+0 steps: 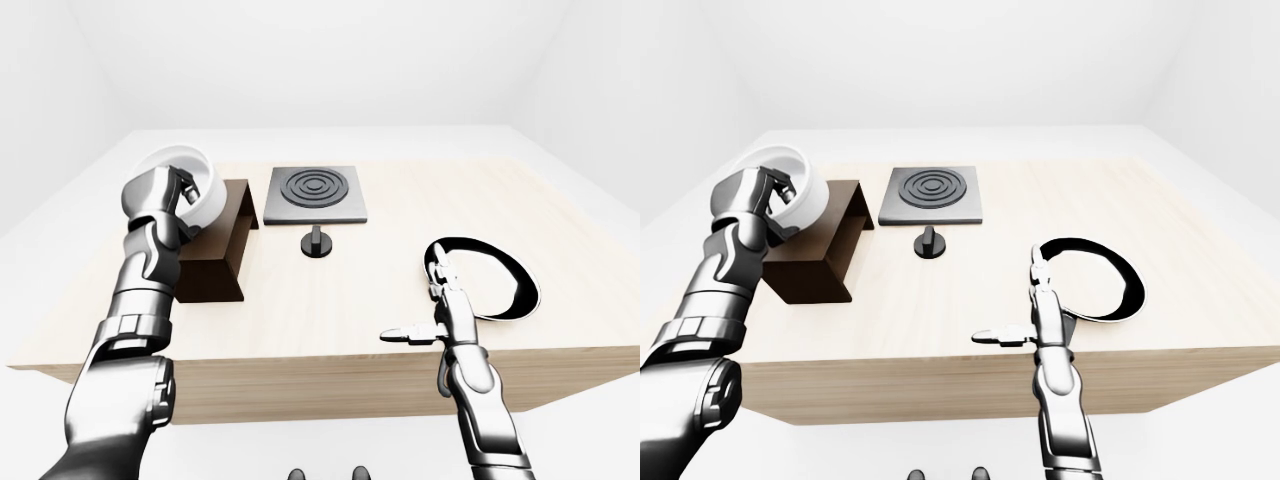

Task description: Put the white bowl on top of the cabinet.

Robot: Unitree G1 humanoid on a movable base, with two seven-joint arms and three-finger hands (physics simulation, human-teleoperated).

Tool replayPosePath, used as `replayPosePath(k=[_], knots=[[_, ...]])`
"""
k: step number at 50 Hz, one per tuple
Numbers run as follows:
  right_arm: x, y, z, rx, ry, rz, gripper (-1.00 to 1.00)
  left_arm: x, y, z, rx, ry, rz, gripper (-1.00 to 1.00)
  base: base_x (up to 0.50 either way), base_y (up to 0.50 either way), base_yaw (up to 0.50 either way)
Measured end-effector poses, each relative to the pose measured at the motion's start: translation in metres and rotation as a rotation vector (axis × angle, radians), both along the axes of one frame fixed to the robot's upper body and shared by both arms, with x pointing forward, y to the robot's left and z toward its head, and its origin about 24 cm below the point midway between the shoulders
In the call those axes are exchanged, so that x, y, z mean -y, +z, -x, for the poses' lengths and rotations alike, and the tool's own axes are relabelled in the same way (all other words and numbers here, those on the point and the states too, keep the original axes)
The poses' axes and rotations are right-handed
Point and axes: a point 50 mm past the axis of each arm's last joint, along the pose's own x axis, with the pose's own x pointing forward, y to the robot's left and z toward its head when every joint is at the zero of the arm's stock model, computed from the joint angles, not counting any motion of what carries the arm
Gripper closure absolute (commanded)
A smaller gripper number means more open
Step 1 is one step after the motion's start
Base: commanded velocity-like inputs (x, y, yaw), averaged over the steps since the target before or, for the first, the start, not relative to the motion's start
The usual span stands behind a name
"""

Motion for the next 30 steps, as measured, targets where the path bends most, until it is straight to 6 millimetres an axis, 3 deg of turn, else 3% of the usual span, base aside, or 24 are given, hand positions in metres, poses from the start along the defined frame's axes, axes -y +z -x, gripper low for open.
replayPosePath(k=[30], knots=[[-0.002,-0.002,-0.001,-0.002,0.004,0.005,-1.0,-0.004,-0.018,-0.002,-0.016,0.049,0.059,1.0,0.0,0.0,0.0]])
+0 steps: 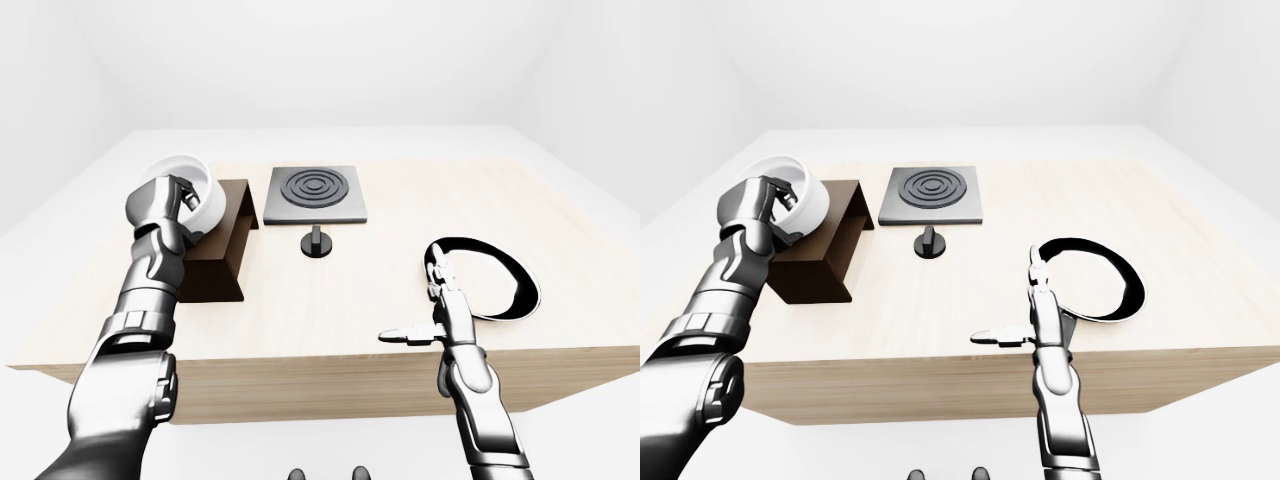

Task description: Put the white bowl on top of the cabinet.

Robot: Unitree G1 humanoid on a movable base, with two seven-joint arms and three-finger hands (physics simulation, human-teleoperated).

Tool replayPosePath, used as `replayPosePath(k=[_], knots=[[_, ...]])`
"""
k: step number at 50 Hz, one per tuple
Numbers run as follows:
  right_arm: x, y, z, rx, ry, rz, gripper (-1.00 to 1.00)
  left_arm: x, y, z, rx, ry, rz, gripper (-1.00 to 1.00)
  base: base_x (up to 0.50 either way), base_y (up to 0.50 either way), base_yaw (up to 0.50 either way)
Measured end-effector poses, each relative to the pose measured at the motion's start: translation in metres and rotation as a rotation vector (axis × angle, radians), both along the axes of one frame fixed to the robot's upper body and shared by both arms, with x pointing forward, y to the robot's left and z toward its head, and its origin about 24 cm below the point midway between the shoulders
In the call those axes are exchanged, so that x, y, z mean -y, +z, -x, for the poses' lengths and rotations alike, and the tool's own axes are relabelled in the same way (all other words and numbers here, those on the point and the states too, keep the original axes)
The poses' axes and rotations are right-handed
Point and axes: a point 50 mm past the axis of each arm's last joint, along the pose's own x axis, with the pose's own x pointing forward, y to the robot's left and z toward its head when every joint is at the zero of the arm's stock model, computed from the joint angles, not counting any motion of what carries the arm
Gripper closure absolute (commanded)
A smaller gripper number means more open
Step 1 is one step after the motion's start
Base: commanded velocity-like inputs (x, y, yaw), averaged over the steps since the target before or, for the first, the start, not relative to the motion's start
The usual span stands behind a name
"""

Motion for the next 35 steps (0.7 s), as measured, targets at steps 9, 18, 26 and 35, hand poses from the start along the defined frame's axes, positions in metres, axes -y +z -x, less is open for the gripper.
replayPosePath(k=[9,18,26,35], knots=[[-0.0002,0.0,0.0004,0.001,0.001,0.001,-1.0,0.0004,-0.0001,-0.0006,-0.001,0.002,-0.001,1.0,0.0,0.0,0.0],[-0.0003,-0.0001,0.0007,0.002,0.002,0.002,-1.0,-0.0002,0.0004,-0.0015,0.0,0.008,0.007,1.0,0.0,0.0,0.0],[-0.0006,-0.0003,0.001,0.002,0.002,0.003,-1.0,0.0006,0.0013,-0.0024,0.008,0.009,0.021,0.06,0.0,0.0,0.0],[-0.0012,-0.0007,0.0009,0.001,0.005,0.006,-1.0,0.0047,0.0033,-0.0036,0.035,0.013,-0.005,-1.0,0.0,0.0,0.0]])
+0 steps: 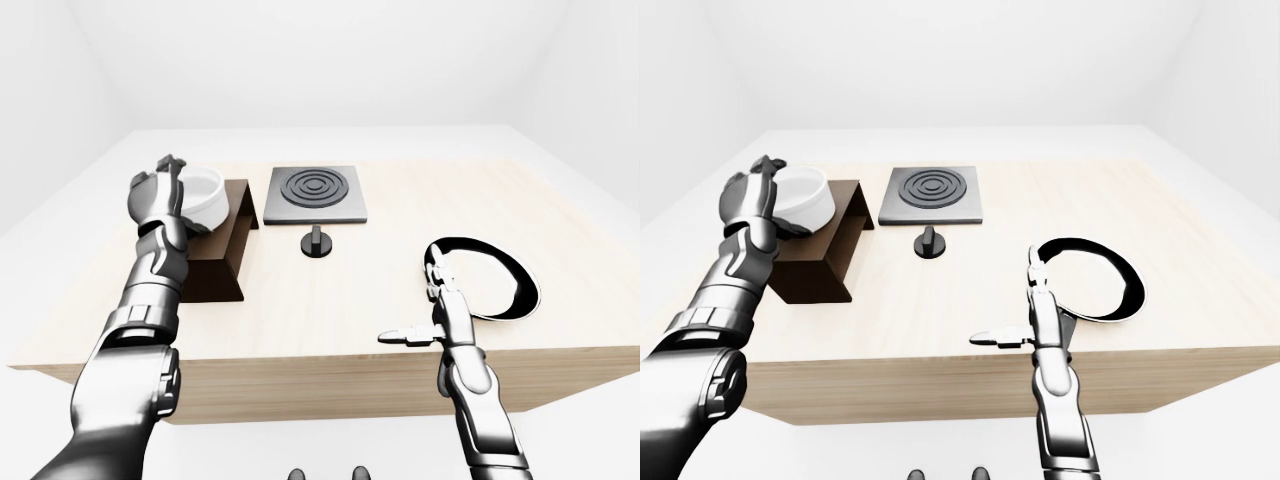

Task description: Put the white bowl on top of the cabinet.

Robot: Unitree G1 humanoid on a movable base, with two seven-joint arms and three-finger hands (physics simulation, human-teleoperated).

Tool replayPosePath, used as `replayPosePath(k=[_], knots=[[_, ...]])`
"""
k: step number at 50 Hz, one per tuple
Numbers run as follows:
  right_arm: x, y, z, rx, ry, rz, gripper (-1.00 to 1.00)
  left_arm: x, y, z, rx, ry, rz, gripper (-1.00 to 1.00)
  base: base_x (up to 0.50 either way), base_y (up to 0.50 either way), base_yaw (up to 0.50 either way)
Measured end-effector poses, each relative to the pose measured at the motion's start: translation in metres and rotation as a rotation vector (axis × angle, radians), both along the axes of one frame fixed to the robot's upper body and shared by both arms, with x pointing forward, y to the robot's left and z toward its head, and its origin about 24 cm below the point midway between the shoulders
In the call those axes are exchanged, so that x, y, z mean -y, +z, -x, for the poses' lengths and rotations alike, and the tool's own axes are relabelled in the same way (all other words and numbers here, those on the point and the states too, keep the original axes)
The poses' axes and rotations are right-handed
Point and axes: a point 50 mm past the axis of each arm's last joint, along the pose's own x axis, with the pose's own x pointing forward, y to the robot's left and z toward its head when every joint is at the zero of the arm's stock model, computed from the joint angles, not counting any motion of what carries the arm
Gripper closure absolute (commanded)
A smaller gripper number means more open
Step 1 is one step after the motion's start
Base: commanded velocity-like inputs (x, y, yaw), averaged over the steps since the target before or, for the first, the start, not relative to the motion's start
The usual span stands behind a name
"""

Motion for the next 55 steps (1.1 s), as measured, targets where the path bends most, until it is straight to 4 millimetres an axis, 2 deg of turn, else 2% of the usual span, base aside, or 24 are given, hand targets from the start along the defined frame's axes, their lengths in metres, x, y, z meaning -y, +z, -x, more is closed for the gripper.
replayPosePath(k=[32,44,55], knots=[[-0.002,-0.002,-0.001,-0.007,0.008,0.008,-1.0,0.006,0.006,0.003,0.037,-0.033,-0.045,-1.0,0.0,0.0,0.0],[-0.003,-0.002,0.0,-0.007,0.008,0.009,-1.0,0.027,0.023,0.018,0.062,-0.141,-0.195,-1.0,0.0,0.0,0.0],[-0.003,-0.002,-0.001,-0.006,0.006,0.012,-1.0,0.047,0.039,0.044,0.067,-0.193,-0.339,-1.0,0.0,0.0,0.0]])
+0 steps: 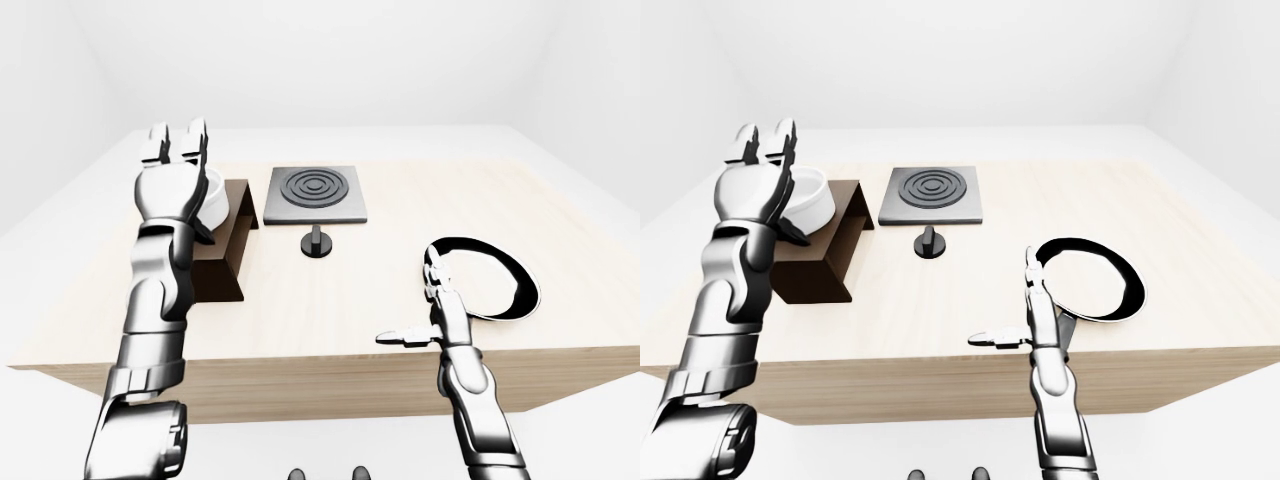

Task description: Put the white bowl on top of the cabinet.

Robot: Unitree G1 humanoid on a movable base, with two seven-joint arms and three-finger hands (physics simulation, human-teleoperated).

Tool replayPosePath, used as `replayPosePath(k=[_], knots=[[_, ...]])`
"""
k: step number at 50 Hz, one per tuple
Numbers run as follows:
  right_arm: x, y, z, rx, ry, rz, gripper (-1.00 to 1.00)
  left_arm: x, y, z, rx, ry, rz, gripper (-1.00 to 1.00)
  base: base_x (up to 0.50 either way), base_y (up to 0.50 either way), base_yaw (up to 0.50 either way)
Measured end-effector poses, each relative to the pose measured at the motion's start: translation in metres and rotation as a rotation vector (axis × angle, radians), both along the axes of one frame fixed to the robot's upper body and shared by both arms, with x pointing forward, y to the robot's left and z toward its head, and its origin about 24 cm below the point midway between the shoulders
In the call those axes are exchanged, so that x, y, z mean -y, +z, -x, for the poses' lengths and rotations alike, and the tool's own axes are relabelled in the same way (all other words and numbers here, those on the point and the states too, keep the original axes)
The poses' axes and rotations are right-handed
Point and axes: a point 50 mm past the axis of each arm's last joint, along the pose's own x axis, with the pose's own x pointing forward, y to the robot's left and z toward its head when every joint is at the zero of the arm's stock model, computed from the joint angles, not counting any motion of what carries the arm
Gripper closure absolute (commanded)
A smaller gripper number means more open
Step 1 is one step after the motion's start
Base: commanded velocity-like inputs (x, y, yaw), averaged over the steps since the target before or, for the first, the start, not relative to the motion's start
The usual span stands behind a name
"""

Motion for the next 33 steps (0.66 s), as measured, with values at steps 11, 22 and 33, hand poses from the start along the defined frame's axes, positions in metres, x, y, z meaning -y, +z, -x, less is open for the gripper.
replayPosePath(k=[11,22,33], knots=[[0.0,0.001,-0.001,0.002,-0.005,0.002,-1.0,0.02,0.011,0.037,0.02,-0.011,-0.082,-1.0,0.0,0.0,0.0],[0.001,0.01,-0.002,0.017,-0.012,-0.001,-1.0,0.035,0.003,0.067,0.053,-0.065,-0.012,-1.0,0.0,0.0,0.0],[0.0,0.024,-0.001,0.04,-0.012,-0.001,-1.0,0.051,-0.022,0.09,0.095,-0.2,0.229,-1.0,0.0,0.0,0.0]])
